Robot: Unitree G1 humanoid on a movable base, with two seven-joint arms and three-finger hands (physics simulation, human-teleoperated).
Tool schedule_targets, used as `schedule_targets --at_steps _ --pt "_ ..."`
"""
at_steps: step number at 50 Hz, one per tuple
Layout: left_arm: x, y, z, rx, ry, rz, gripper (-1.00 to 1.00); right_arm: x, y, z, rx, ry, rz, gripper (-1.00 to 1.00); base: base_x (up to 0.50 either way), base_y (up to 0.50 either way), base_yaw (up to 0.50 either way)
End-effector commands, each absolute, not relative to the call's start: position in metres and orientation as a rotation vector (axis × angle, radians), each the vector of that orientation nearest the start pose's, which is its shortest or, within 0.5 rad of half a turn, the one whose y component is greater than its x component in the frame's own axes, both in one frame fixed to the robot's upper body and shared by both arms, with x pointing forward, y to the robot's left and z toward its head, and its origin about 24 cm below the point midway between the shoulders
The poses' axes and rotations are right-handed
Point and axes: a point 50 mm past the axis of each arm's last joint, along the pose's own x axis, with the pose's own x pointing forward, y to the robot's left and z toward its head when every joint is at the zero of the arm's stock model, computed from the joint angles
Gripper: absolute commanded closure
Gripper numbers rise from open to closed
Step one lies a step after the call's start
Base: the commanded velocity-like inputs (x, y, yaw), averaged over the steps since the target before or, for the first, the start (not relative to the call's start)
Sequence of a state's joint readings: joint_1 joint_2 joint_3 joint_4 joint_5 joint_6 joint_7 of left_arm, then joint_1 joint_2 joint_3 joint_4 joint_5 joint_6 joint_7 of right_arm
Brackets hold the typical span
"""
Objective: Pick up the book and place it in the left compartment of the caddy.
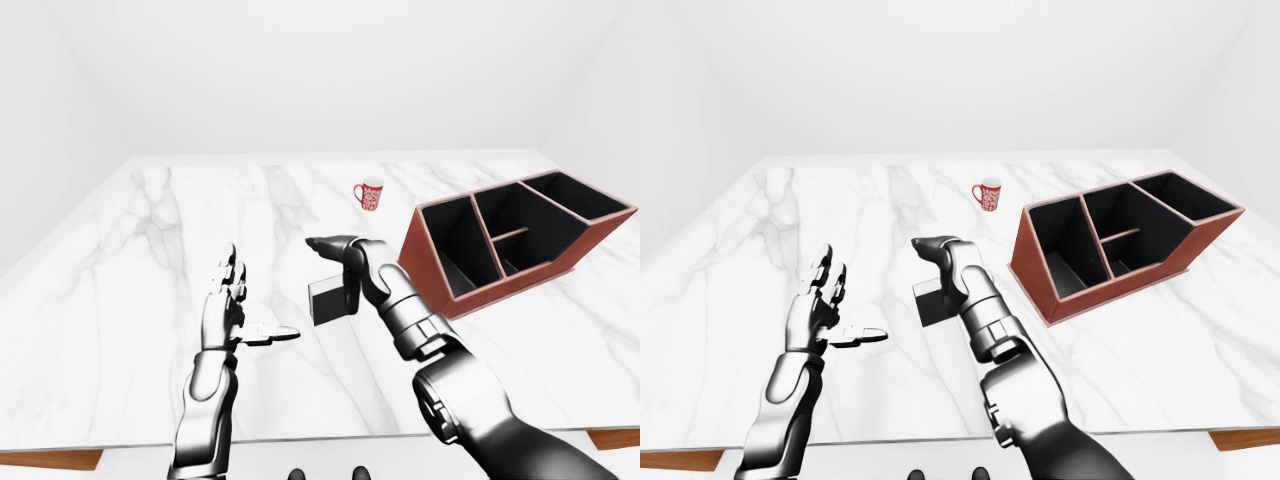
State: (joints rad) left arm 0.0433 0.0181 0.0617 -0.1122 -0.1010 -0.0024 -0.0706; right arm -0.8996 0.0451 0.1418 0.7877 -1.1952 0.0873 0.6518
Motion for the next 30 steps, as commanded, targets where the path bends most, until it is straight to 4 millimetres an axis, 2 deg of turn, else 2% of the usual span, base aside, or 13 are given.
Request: schedule_targets --at_steps 1,22,23,24,30 --pt "0.243 0.167 0.061 -0.092 -0.087 -0.011 -1.00 0.380 -0.028 0.082 -1.480 0.347 0.792 -1.00 0.00 0.00 0.00" --pt "0.240 0.167 0.063 -0.107 -0.094 -0.018 -1.00 0.368 -0.023 0.054 -1.541 0.376 0.815 -1.00 0.00 0.00 0.00" --pt "0.240 0.167 0.063 -0.106 -0.094 -0.018 -1.00 0.368 -0.023 0.053 -1.542 0.376 0.815 -0.05 0.00 0.00 0.00" --pt "0.240 0.167 0.062 -0.105 -0.094 -0.018 -1.00 0.368 -0.023 0.053 -1.541 0.364 0.801 1.00 0.00 0.00 0.00" --pt "0.240 0.168 0.063 -0.107 -0.093 -0.016 -1.00 0.368 -0.025 0.051 -1.550 0.367 0.795 1.00 0.00 0.00 0.00"
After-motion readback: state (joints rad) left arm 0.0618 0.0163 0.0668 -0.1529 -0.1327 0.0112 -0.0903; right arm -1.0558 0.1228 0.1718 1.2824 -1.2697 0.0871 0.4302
